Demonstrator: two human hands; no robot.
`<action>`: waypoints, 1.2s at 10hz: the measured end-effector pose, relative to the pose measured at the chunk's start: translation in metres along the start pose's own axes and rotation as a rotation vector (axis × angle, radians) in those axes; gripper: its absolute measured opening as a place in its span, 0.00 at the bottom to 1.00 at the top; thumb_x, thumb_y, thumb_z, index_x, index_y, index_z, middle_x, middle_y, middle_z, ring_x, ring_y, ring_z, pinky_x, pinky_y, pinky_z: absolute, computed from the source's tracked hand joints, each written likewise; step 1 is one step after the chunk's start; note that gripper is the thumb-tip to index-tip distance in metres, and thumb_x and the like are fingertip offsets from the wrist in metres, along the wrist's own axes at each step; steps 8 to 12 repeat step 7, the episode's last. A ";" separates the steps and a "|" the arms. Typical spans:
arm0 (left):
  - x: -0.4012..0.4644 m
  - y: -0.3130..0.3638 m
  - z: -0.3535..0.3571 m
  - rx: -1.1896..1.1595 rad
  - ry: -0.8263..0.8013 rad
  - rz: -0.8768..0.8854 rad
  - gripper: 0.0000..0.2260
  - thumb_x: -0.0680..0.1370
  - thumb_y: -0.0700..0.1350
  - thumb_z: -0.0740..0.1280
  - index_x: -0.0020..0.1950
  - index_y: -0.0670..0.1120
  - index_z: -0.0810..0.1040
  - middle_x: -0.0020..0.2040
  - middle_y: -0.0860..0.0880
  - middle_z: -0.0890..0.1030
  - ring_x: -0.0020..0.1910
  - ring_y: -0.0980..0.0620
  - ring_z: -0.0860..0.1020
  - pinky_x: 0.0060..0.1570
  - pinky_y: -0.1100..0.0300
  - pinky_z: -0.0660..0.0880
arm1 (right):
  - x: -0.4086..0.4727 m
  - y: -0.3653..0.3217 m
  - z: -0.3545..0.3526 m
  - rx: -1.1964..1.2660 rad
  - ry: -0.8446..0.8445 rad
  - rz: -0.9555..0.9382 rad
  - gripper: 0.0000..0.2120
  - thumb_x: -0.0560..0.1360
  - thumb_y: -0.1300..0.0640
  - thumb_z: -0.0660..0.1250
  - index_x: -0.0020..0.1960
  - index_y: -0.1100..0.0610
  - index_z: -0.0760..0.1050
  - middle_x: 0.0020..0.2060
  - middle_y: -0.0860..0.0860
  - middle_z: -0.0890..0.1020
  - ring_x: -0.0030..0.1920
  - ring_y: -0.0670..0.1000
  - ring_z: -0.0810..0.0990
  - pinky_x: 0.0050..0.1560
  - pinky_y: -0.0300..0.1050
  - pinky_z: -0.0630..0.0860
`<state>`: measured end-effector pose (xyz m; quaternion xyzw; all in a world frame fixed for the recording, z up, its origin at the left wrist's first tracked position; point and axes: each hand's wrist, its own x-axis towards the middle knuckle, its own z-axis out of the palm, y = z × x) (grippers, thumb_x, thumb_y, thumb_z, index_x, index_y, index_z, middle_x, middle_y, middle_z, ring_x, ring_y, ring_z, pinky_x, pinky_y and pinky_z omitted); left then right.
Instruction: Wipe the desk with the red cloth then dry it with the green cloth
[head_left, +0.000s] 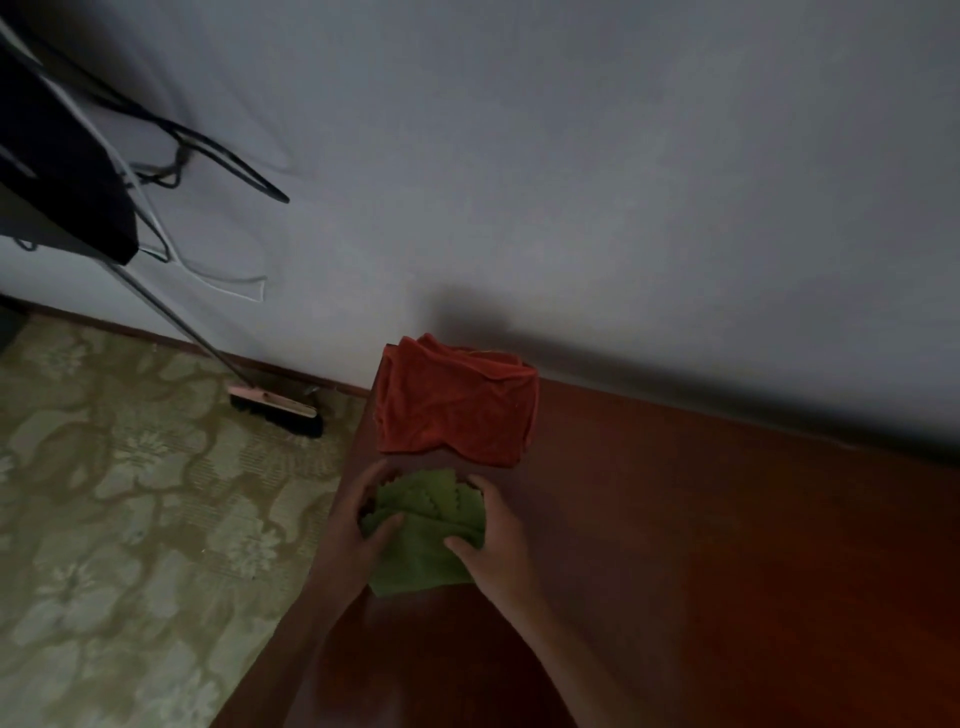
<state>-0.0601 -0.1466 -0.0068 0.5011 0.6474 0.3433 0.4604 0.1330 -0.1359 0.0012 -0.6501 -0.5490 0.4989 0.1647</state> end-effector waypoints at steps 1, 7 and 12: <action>0.017 -0.013 -0.001 0.135 -0.017 0.048 0.27 0.74 0.41 0.71 0.72 0.52 0.69 0.66 0.52 0.76 0.62 0.60 0.74 0.60 0.71 0.70 | 0.004 -0.002 0.007 -0.151 -0.014 -0.032 0.38 0.72 0.55 0.71 0.76 0.49 0.55 0.71 0.48 0.65 0.70 0.48 0.67 0.69 0.41 0.63; -0.045 -0.021 0.034 0.718 0.086 0.358 0.22 0.82 0.55 0.54 0.67 0.45 0.76 0.66 0.40 0.74 0.65 0.39 0.71 0.65 0.43 0.65 | -0.106 0.040 -0.045 -0.340 0.567 -0.358 0.22 0.74 0.50 0.67 0.68 0.50 0.72 0.67 0.49 0.71 0.67 0.50 0.71 0.69 0.45 0.65; -0.045 -0.021 0.034 0.718 0.086 0.358 0.22 0.82 0.55 0.54 0.67 0.45 0.76 0.66 0.40 0.74 0.65 0.39 0.71 0.65 0.43 0.65 | -0.106 0.040 -0.045 -0.340 0.567 -0.358 0.22 0.74 0.50 0.67 0.68 0.50 0.72 0.67 0.49 0.71 0.67 0.50 0.71 0.69 0.45 0.65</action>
